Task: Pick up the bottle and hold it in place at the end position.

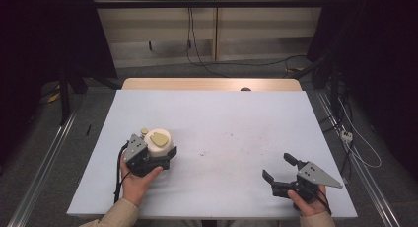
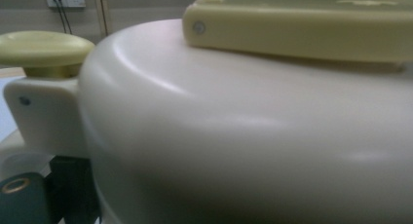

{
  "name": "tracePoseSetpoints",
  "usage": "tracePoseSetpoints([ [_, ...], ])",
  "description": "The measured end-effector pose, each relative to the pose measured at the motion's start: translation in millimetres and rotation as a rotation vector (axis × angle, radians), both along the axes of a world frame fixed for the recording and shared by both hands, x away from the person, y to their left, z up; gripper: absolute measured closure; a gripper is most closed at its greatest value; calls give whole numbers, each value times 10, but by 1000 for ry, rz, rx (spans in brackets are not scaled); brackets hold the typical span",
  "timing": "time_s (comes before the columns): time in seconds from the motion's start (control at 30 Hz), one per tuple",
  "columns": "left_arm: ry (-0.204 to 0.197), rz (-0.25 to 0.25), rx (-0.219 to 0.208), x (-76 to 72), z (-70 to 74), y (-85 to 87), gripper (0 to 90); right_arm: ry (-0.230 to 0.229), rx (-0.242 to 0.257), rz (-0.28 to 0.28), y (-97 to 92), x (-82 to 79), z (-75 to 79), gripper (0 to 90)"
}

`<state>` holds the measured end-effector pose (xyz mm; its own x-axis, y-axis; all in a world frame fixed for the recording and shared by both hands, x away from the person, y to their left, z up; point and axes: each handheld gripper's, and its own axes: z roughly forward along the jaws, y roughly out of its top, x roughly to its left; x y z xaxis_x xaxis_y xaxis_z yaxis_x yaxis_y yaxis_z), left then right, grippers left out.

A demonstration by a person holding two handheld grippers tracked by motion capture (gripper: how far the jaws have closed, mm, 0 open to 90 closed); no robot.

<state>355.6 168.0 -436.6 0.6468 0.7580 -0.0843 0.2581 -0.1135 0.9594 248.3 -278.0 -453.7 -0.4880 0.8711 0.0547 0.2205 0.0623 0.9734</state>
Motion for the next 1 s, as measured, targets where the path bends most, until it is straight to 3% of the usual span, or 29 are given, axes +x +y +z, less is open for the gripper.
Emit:
tracePoseSetpoints([
  [1.0,2,-40,-5,144,59,-261,61,-18,4,8,0,0,10,47],
])
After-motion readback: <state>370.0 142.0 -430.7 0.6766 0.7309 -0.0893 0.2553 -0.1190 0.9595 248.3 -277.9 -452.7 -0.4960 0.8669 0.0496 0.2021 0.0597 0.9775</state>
